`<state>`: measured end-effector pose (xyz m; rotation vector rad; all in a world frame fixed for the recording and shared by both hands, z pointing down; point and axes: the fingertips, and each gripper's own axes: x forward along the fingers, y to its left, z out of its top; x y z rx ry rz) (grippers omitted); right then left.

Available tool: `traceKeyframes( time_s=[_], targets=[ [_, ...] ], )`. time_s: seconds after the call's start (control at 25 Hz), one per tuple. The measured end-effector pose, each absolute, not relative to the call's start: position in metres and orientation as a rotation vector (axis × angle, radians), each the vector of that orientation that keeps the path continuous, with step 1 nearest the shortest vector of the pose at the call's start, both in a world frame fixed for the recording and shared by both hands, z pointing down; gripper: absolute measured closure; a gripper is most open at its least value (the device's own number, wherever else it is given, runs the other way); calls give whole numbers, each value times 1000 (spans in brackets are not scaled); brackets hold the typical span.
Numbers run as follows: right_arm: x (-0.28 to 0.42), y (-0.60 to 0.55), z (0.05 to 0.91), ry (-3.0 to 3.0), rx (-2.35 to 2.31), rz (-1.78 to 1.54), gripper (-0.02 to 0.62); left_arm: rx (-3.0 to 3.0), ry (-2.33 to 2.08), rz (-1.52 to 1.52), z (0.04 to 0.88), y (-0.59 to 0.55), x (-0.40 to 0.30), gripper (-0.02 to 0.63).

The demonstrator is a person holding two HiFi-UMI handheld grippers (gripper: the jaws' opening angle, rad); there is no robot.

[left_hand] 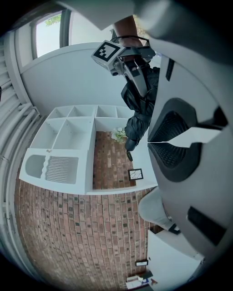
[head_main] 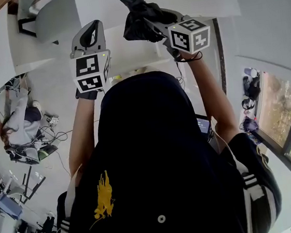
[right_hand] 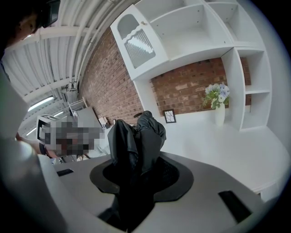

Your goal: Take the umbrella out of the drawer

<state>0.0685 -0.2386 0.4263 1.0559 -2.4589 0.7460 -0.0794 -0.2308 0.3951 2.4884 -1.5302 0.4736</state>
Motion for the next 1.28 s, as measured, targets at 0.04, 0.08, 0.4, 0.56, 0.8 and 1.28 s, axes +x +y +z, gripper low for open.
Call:
traceKeyframes(
  time_s=[0.04, 0.08, 0.4, 0.56, 0.8, 1.28],
  targets=[
    [69, -239, 426, -2458, 1060, 736, 419, 2489, -1533, 472, 395, -231, -79, 586],
    [69, -239, 426, -2458, 1066, 728, 422, 2489, -1535, 472, 394, -230, -79, 586],
    [68, -238, 408, -2507, 1105, 637, 433, 2491, -1543, 470, 393, -224, -82, 586],
    [65, -240, 394, -2532, 1112, 581, 434, 2499, -1545, 462, 391, -224, -82, 586],
    [63, -244, 375, -2560, 1135, 527, 436, 2510, -1574, 439, 380, -228, -86, 586],
    [68, -259, 341, -2588, 1206, 450, 436, 2506, -1685, 346, 348, -251, -104, 586]
  ],
)
